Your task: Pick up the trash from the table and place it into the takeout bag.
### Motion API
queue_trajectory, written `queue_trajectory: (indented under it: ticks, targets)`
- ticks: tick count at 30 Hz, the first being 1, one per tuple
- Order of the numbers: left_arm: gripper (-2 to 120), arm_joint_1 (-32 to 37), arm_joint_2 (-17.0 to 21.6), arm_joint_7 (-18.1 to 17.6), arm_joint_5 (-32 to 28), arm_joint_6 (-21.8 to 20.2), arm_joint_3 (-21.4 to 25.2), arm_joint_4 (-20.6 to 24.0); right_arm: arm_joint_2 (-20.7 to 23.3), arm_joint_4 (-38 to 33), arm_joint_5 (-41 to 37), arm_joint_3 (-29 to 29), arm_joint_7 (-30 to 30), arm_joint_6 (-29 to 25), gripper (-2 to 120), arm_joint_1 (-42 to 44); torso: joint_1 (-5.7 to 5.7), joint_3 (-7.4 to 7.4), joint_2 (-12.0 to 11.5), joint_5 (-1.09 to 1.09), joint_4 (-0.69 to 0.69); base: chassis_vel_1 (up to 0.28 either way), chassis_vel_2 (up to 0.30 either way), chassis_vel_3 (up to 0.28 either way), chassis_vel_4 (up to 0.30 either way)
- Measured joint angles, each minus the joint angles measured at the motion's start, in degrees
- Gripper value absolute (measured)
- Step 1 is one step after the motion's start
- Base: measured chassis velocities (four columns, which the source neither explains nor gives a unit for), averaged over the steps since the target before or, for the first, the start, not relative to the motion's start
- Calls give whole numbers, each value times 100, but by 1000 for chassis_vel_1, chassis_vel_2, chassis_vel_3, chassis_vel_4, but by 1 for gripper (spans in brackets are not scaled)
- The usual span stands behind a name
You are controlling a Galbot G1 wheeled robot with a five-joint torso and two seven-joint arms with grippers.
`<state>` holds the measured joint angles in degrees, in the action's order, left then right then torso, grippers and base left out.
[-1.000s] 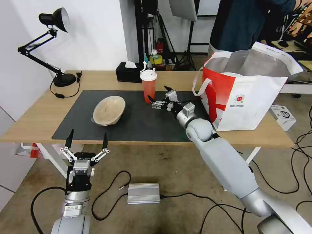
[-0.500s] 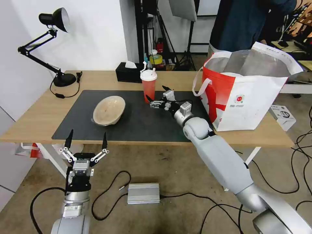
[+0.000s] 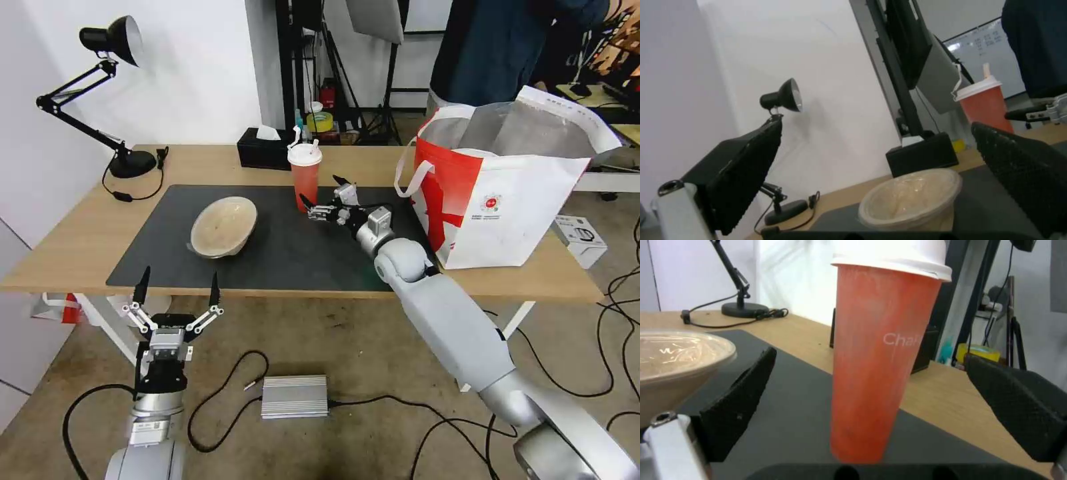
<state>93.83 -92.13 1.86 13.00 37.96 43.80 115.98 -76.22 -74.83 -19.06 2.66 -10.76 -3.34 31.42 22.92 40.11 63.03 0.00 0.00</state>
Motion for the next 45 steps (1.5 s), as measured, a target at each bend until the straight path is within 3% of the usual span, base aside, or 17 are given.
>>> queue_trajectory:
  ticks: [45]
  targets:
    - [100,4,0,-24,-2,19,18,-36,-398,818,76,136,-44,-163,100,-579,-1,0,-2,0,0,0,0,0,0]
